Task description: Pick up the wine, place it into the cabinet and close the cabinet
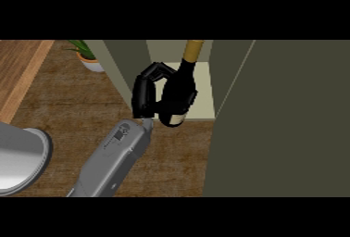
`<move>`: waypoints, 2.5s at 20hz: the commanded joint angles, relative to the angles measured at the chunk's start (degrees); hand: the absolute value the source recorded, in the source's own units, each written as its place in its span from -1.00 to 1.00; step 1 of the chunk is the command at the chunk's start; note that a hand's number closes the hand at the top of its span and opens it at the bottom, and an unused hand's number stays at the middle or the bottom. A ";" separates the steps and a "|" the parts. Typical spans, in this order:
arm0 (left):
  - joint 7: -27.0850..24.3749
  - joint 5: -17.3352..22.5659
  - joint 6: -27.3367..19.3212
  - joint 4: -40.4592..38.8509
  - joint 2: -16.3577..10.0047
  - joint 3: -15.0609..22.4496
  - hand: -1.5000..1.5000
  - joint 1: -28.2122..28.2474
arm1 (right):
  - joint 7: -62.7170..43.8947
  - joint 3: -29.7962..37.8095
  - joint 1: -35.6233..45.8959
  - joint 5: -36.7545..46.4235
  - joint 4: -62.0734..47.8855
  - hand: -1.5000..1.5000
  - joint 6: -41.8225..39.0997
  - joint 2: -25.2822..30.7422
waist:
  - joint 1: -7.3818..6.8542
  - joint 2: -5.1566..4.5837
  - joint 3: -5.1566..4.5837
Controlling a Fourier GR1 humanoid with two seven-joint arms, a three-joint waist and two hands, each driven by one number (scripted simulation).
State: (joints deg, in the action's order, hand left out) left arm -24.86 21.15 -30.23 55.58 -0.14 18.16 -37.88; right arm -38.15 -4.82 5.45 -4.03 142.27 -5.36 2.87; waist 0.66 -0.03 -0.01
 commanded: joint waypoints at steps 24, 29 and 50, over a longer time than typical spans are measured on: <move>-12.14 3.67 0.01 -33.13 0.12 -10.75 1.00 -23.37 | 1.46 -1.92 -2.41 -1.66 3.13 -1.00 -1.42 -1.87 | 1.95 -0.58 -0.01; -16.44 2.68 3.70 -39.06 0.09 -13.79 1.00 -24.58 | 0.85 -1.45 -0.73 -2.30 1.77 -1.00 -1.29 -1.53 | 1.50 -0.66 -0.02; -17.96 8.11 9.59 -47.82 -2.00 -22.38 1.00 -27.36 | 1.26 -1.25 -2.00 -3.71 3.10 -1.00 -2.35 -1.74 | 3.10 -1.27 -0.04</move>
State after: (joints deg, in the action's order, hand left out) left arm -42.52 29.17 -20.87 9.74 -0.16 -3.21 -65.85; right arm -34.67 -6.75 3.83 -4.78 141.10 -7.97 0.82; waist 3.67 -0.96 0.13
